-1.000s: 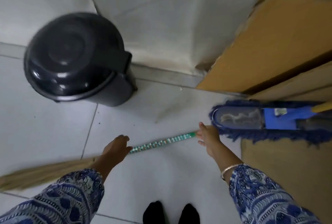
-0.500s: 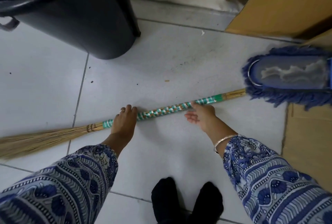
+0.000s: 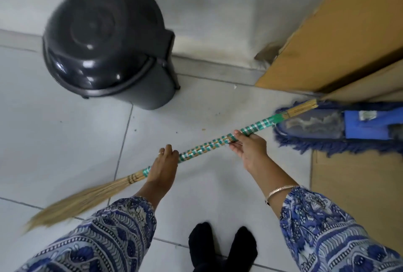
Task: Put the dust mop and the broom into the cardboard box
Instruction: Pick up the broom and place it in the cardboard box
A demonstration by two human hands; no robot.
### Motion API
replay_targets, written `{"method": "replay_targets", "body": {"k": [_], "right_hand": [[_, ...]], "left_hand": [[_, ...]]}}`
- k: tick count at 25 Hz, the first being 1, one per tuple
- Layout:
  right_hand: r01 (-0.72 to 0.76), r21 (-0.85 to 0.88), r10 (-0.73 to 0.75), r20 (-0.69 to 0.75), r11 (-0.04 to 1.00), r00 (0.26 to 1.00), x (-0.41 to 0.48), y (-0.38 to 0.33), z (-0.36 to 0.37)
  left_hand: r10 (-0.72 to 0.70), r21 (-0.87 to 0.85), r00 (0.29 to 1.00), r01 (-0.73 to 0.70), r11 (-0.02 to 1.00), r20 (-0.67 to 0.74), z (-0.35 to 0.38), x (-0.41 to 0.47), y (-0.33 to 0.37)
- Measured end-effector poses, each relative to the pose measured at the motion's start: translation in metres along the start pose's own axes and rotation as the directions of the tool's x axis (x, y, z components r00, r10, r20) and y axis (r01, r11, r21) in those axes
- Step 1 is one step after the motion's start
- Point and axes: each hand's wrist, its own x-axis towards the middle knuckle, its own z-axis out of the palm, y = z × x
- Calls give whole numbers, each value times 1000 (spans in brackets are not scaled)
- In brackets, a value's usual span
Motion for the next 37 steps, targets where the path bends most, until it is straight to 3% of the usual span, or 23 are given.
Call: {"method": "replay_targets", "body": {"k": [3,9,14,18,22,27,33,37], "right_hand": [[109,54,-106,-43,993,993,-62,-63,-13],[319,134,-300,-144,938,943,-198,-204,-68],[525,73,-506,-179,848,843,-273,-280,-130],[655,-4,-642,-203,756,739,-305,-344,-206],[763,-22,-750,-201,646,630,-322,-422,-288],[820,-90,-817,-197,566,542,-325,-504,-401],[840,-232,-870,-169,491,463,-315,-572,-506],[828,-365,-904,-131,425,407,-286,-588,-537]], "left_hand": [[-20,-67,1000,21,998,21,-68,-20,49],[113,-132,994,-110,985,13,-195,-69,170],[190,-174,980,-196,965,-50,-245,-105,273],[244,-291,964,-265,919,-109,-262,-126,373],[342,-285,916,-391,875,-207,-272,-132,485],[362,-348,881,-456,819,-303,-274,-142,631],[357,-444,873,-479,757,-333,-242,-136,769],[372,-519,890,-457,723,-265,-213,-115,819]]}}
